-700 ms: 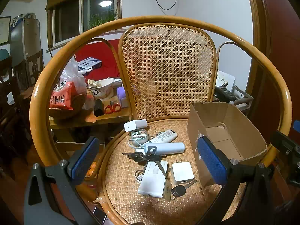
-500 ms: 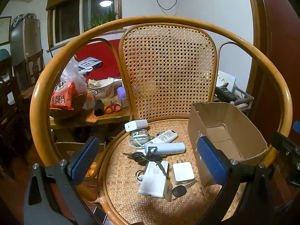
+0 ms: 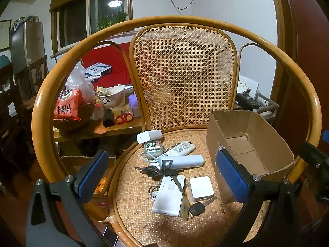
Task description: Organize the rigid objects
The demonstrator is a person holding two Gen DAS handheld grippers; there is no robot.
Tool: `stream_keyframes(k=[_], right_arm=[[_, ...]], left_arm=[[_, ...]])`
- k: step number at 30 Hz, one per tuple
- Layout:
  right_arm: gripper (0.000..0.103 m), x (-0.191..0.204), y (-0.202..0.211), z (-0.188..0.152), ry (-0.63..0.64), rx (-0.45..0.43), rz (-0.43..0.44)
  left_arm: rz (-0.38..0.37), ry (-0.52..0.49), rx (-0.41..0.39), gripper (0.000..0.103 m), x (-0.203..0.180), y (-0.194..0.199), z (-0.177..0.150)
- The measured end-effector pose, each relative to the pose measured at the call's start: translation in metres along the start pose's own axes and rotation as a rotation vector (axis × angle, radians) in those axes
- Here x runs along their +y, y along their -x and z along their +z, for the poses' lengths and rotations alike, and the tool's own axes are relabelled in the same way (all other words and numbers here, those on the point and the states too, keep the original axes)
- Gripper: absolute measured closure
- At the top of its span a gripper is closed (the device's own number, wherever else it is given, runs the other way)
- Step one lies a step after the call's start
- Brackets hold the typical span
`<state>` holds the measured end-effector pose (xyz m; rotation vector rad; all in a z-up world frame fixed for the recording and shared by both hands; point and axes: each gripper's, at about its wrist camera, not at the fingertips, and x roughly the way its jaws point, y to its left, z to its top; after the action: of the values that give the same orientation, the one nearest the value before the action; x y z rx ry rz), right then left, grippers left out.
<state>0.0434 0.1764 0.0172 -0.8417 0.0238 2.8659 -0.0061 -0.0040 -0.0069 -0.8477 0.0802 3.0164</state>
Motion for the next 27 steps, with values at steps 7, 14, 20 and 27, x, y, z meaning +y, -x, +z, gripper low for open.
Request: stream_keyframes(k=[7, 14, 20, 27], right_arm=[[0.0, 0.0001, -0.0001, 0.0001, 0.0, 0.0, -0.002], [0.0, -0.0007, -0.0008, -0.0004, -0.002, 0.005, 0.0], [0.0, -0.0004, -0.0012, -0.0003, 0.0, 0.004, 0.0], [0.0, 0.0003, -0.0017, -0.0014, 0.006, 0.009, -0.004]], left_arm=[[0.001, -0.002, 0.002, 0.0, 0.0006, 0.0001, -0.0008], [0.001, -0.007, 0.004, 0.0, 0.0006, 0.0002, -0.0007], [-0.001, -0.008, 0.004, 0.0, 0.001, 0.0002, -0.0005], [-0.001, -0.011, 0.002, 0.0, 0.0005, 0.0001, -0.0005]])
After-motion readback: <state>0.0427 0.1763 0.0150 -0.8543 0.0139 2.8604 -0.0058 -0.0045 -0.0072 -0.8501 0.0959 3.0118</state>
